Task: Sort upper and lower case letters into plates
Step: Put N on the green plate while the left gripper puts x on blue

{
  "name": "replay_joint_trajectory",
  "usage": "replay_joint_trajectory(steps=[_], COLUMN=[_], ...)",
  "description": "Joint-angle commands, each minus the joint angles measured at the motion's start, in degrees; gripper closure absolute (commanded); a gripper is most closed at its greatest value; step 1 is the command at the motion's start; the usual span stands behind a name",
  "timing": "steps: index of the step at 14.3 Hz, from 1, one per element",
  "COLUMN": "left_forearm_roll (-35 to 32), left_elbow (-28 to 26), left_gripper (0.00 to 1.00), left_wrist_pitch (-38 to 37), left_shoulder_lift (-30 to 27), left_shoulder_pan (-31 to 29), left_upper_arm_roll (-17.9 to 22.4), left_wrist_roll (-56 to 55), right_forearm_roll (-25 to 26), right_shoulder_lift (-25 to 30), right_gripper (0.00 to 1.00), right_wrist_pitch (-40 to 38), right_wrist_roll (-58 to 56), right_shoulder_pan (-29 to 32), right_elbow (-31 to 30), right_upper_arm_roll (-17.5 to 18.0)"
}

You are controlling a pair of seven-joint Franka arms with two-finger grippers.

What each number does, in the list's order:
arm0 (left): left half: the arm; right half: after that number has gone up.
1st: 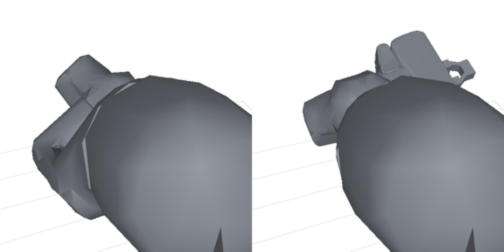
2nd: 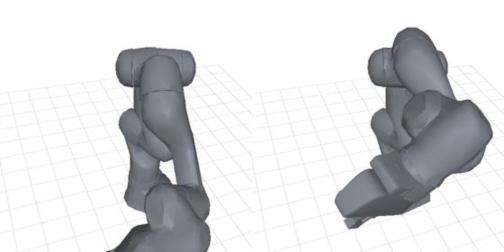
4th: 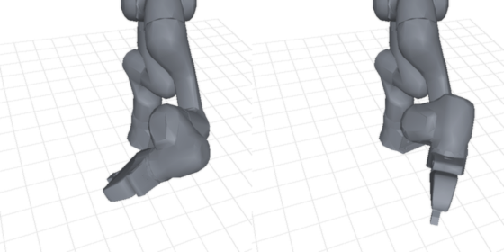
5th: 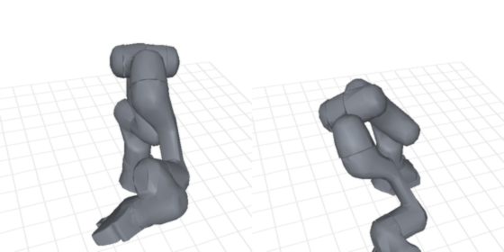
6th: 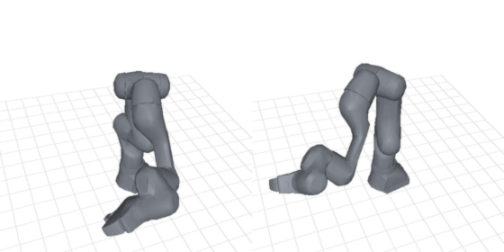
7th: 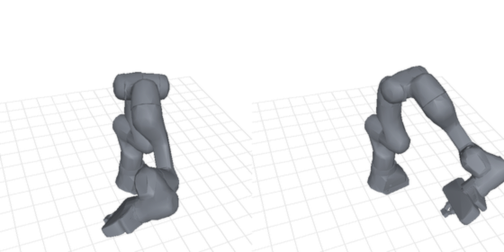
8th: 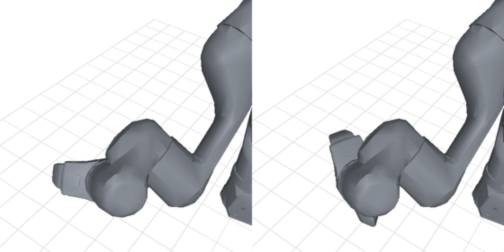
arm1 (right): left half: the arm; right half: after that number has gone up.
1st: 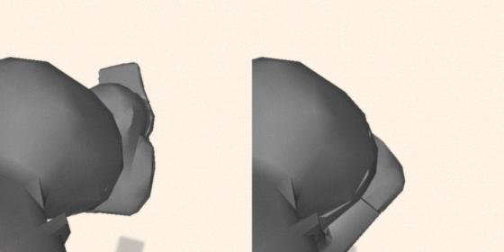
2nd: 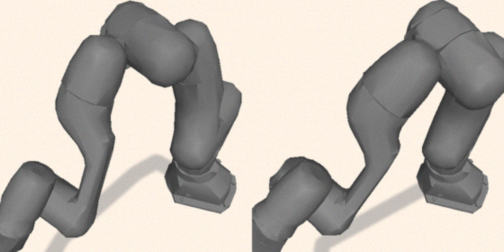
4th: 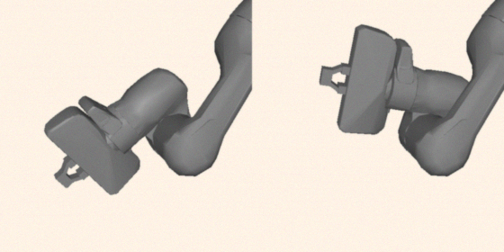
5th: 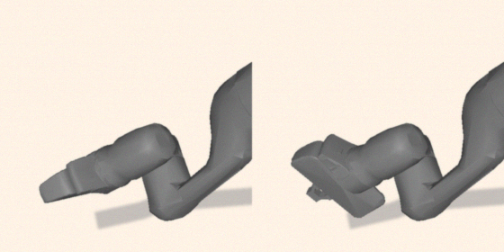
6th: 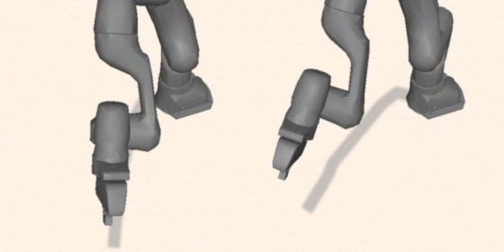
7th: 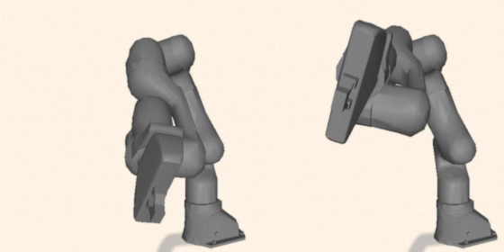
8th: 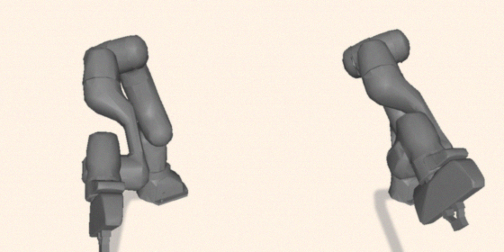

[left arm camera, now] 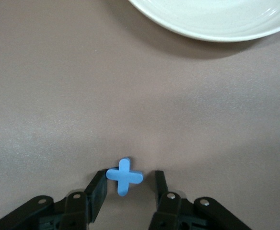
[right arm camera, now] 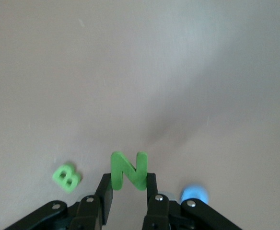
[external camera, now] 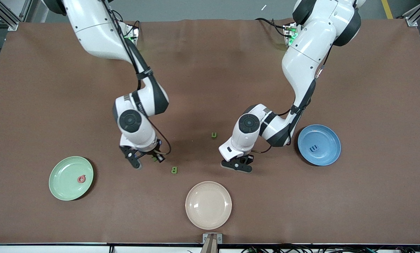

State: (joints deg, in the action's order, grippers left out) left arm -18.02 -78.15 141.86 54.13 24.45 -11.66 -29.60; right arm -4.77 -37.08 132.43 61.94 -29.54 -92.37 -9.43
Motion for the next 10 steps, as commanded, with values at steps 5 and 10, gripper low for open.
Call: replay_joint_trajectory(steps=[5, 10], left_forearm_roll=[-0.7, -0.8], left_elbow=[-0.2, -0.2], left_gripper=[1.00, 1.00], left_wrist_pitch=[2.5, -1.8], left_shoulder_lift=[1.3, -1.4], left_shoulder_pan=[-0.5, -2.6], left_upper_arm_roll=[0.5, 0.4], left_wrist_roll=[0.2, 0.0], right_forearm_roll=[0.6, 0.8], right_shoulder_lift=[1.1, 0.3], right_gripper=[0.96, 0.90], right_wrist_pitch=[-8.8, -8.0], right_wrist_roll=[-40.4, -70.7], right_shoulder_pan=[14.3, 25.4], right_elbow=[4.1, 3.9], right_upper_arm_roll=[-0.7, -0.9])
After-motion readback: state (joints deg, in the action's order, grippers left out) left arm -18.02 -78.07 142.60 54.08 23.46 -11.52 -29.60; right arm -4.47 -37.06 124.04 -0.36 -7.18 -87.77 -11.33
